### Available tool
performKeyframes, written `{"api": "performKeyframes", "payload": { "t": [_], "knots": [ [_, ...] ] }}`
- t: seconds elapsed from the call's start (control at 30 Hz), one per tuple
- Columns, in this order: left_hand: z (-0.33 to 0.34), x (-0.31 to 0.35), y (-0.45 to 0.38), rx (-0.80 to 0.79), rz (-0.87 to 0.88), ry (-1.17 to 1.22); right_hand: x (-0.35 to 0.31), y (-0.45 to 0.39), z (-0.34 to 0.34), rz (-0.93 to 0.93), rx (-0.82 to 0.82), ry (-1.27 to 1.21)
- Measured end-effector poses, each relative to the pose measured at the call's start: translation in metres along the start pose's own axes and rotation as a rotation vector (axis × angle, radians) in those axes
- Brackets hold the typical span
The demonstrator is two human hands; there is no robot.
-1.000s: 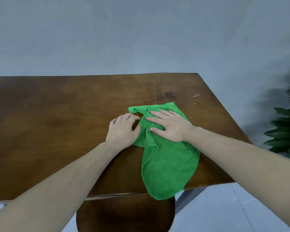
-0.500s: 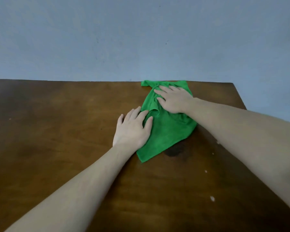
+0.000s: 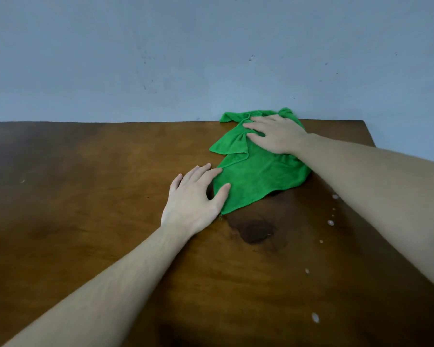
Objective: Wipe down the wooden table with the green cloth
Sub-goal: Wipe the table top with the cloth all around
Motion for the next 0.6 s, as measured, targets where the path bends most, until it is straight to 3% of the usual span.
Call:
{"api": "performKeyframes", "payload": {
  "t": [0.17, 0.43, 0.6],
  "knots": [
    [-0.004, 0.001, 0.0, 0.014, 0.004, 0.084, -0.007, 0.035, 0.006, 0.124, -0.022, -0.001],
    [-0.02, 0.003, 0.018, 0.018, 0.003, 0.416, -0.083, 0.133, 0.013, 0.085, -0.042, 0.007],
    [-0.026, 0.006, 0.076, -0.088, 0.184, 0.292, -0.141, 0.21, 0.016, 0.035, -0.057, -0.008]
  ]
}}
Point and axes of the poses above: each hand's wrist, its own y-axis away from the middle knuckle, its own z-axis out of the palm, x = y × z, the point moved 7 cm from there along -y, towards the middle knuckle, and after that the axes turned 2 degrees about x, right-handed, at the moved point
